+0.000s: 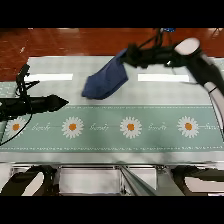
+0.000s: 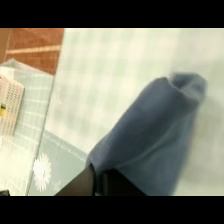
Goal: Fold the shirts.
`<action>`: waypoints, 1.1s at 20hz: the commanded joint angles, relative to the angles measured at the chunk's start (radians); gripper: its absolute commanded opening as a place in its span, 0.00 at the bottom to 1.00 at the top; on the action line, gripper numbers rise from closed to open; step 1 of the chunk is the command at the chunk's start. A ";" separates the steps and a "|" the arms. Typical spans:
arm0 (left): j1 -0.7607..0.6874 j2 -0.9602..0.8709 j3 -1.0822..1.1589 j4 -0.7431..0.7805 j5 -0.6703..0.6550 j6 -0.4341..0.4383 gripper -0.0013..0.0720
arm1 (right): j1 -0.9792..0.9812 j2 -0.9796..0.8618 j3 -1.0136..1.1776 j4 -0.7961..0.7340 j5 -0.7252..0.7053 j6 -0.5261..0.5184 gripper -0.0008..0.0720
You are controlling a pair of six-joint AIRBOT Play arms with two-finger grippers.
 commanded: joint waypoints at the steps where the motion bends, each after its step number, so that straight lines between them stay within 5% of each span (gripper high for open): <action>1: 0.001 -0.001 0.000 0.001 -0.001 0.000 0.03 | -0.114 0.001 0.184 -0.068 0.157 0.089 0.05; 10: 0.001 0.000 0.000 0.000 -0.034 0.001 0.03 | -0.588 0.179 0.245 -0.281 0.427 0.265 0.05; 15: 0.001 0.000 0.000 0.000 -0.034 0.001 0.03 | -0.746 0.259 0.240 -0.587 0.669 0.346 0.05; 22: 0.001 0.000 0.000 0.001 -0.035 0.001 0.03 | -1.012 0.499 -0.133 -0.676 0.700 0.386 0.05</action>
